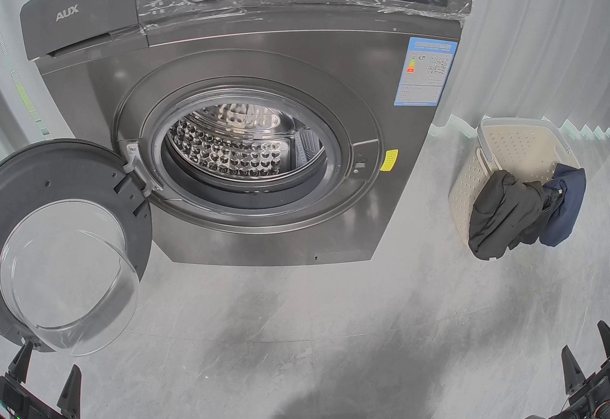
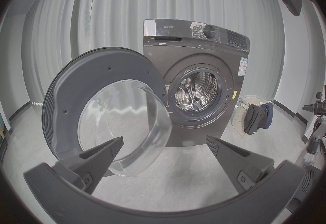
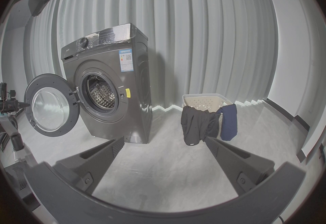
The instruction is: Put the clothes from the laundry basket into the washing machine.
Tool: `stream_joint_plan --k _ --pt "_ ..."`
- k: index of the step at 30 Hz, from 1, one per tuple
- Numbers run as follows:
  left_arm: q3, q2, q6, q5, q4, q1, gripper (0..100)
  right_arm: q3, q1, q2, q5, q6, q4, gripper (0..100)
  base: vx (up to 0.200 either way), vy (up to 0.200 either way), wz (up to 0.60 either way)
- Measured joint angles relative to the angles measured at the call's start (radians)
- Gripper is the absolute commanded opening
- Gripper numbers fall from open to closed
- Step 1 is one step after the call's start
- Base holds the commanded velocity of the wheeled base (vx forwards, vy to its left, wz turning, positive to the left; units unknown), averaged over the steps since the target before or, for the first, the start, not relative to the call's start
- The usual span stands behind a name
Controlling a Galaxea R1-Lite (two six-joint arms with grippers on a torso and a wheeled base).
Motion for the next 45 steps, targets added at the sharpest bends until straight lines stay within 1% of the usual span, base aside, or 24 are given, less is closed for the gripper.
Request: stream_joint_plan --k 31,43,45 --pt "0.000 0.000 0.000 0.000 0.000 0.000 100 0.000 0.000 0.002 -0.005 0.001 0.001 100 0.000 -0.200 0.00" --pt "0.000 0.000 0.000 0.000 0.000 0.000 100 0.000 0.001 0.003 -0.005 0.001 -0.001 100 0.000 0.000 0.00" --pt "0.000 0.000 0.000 0.000 0.000 0.000 100 0.000 0.000 0.003 -0.004 0.001 0.000 100 0.000 -0.200 0.00"
